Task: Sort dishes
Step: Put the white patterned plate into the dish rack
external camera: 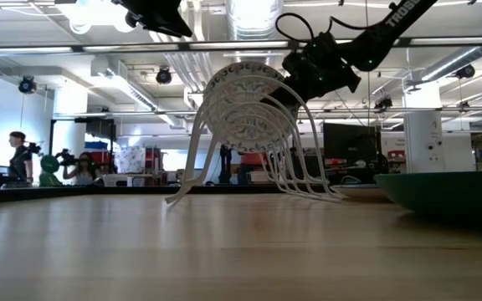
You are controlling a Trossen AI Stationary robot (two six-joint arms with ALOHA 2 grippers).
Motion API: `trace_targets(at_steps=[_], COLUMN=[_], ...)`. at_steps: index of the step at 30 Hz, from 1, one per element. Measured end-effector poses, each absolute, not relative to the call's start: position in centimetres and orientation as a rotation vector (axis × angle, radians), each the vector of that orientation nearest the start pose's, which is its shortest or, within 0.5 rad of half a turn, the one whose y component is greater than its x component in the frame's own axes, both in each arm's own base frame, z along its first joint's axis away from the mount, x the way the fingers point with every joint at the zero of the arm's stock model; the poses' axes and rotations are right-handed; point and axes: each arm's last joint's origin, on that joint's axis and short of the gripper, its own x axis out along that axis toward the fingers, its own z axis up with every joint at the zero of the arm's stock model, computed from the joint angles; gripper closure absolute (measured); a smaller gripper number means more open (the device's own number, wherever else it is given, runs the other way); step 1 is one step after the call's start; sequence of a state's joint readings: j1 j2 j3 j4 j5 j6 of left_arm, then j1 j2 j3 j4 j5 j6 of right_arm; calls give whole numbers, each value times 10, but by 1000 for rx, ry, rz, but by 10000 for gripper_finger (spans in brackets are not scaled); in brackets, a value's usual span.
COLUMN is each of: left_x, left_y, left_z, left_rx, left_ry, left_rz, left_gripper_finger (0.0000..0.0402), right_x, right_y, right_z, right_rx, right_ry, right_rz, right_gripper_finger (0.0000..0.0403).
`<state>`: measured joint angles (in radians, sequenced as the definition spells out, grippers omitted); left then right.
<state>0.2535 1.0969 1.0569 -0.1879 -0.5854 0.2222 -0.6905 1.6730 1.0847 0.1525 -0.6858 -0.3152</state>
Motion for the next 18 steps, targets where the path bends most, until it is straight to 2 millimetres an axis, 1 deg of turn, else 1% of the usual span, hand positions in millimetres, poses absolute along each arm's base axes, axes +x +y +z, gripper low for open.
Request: trace_targets(at_steps=[10,18], left_x=[225,227], left_y=[75,75], left_z=[368,366], left_rx=[244,244], left_ry=[323,330], left_rz=[807,806], left_gripper_finger=[209,209], right_x=[296,296], right_y=[-214,-210], right_z=[237,233], right_rx=[-52,-71], right_ry=[397,439], right_rz=[15,24], right_gripper_finger=[375,375])
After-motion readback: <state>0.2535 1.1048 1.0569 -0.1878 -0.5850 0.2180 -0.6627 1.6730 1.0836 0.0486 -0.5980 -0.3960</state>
